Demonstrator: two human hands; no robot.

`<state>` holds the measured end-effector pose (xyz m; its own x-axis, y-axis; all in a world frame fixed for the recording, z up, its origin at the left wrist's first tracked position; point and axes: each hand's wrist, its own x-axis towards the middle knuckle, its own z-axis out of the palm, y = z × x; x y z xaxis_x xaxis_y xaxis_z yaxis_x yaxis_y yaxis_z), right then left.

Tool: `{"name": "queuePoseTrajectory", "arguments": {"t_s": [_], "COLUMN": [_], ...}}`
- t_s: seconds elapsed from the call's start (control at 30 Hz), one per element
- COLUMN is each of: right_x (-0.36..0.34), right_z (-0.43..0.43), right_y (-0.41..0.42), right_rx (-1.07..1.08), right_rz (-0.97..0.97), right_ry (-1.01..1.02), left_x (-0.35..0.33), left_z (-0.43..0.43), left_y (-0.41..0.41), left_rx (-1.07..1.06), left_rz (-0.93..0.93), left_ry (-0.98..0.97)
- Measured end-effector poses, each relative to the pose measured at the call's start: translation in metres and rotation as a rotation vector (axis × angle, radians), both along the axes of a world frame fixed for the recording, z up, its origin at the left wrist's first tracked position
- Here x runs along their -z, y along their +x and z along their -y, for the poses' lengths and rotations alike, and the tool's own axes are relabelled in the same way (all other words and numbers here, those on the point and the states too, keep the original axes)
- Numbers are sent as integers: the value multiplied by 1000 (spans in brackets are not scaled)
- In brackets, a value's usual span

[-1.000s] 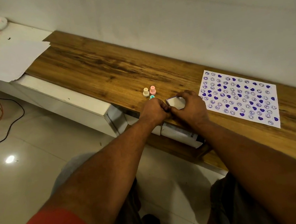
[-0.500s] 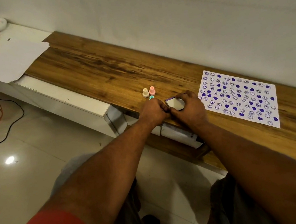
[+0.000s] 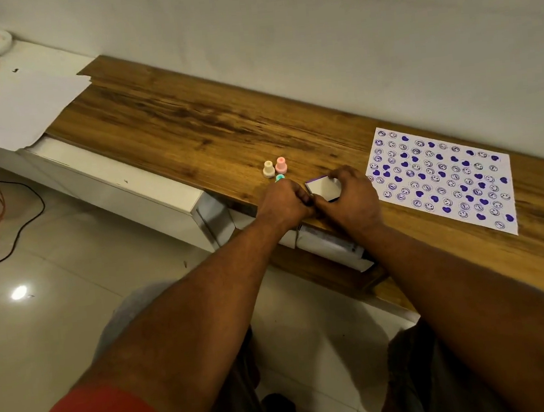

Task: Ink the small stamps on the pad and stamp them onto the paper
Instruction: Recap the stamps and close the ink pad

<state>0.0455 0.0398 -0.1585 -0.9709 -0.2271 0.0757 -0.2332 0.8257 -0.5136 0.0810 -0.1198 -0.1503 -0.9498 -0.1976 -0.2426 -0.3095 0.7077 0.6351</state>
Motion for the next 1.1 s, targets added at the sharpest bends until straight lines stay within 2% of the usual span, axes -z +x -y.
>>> {"name": "queuePoseTrajectory", "arguments": {"t_s": [0.27, 0.37, 0.53, 0.67, 0.8, 0.9, 1.1], "right_x": [3, 3, -2, -8, -9, -8, -2], "right_z": [0, 0, 8, 7, 1, -5, -18], "right_y": [-2, -6, -31, -64, -106, -140, -183], "right_rx": [10, 24, 2, -176, -334, -351, -333], "right_rz": [3, -14, 56, 122, 143, 128, 141], "right_ry": [-18, 35, 38, 68, 150, 139, 59], "left_x": [-4, -5, -9, -15, -32, -47, -67], "left_z": [1, 2, -3, -10, -6, 7, 43], "left_y": [0, -1, -8, -14, -25, -37, -64], "left_rx": [-1, -6, 130, 278, 325, 284, 47], "left_rz": [19, 36, 63, 59, -12, -73, -156], "left_ry": [17, 7, -106, -282, -309, -265, -64]}}
